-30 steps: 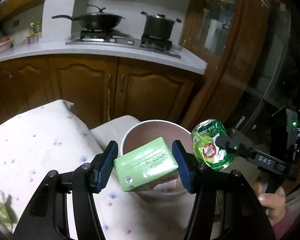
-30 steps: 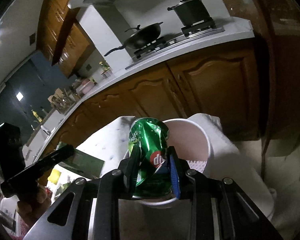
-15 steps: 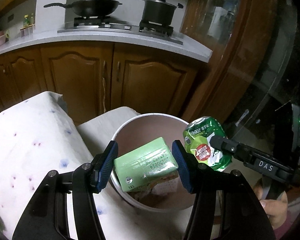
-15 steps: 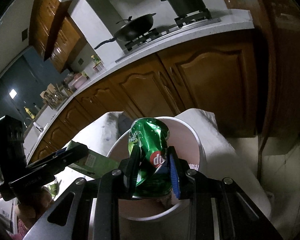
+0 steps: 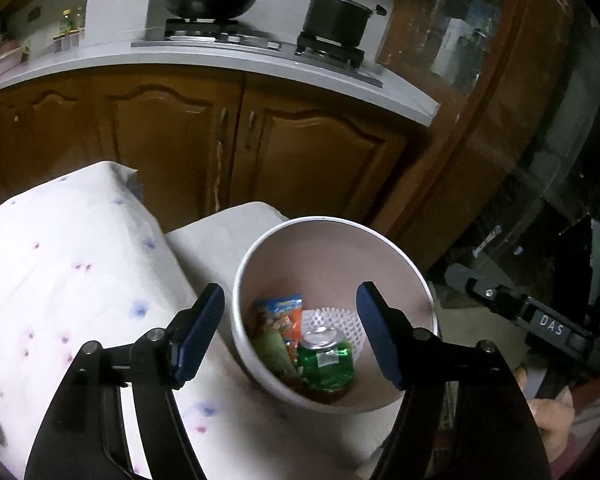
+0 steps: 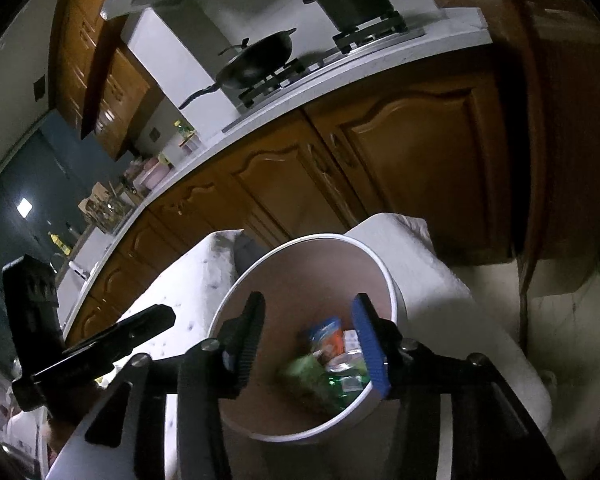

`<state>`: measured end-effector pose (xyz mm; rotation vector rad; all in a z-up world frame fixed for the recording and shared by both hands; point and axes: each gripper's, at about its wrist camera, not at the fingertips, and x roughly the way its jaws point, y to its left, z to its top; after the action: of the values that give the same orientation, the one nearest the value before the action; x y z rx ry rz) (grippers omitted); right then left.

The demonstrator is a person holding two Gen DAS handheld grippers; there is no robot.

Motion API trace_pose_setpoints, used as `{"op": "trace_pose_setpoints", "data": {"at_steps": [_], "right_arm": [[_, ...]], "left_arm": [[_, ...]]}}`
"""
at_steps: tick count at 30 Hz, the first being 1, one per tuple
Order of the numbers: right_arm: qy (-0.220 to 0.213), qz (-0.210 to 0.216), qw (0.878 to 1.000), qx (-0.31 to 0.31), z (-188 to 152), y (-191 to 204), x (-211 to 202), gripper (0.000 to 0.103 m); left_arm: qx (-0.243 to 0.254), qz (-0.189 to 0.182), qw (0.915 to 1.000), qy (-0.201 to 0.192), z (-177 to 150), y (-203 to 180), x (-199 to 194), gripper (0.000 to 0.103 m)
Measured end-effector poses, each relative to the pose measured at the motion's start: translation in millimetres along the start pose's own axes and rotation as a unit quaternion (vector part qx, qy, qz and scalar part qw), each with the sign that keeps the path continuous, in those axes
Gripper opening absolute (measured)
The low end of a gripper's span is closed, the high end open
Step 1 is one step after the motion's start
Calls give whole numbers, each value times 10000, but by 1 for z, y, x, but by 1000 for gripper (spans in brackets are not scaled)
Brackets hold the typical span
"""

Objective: Collect trash
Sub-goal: 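Carry the carton and soda can over the bin and open both grippers, then move both open grippers back over the white sponge and green pouch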

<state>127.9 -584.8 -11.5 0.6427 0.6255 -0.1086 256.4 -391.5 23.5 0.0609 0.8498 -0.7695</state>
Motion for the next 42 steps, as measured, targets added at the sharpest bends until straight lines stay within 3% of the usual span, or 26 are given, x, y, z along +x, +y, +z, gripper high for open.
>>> {"op": "trace_pose_setpoints", "data": {"at_steps": [15, 26, 42], "right_arm": [[-267, 331, 9991, -4, -23, 34, -28, 77], [23, 815, 9963, -260, -58, 93, -17, 77], [623, 1210, 9880, -727, -110, 167, 14, 80]], "left_arm": [[-536, 256, 9980, -226, -43, 51, -71, 70], [-953, 627, 9926, -425, -89, 97, -134, 72], [-1842, 1281, 9720, -691, -162, 183, -217, 72]]}}
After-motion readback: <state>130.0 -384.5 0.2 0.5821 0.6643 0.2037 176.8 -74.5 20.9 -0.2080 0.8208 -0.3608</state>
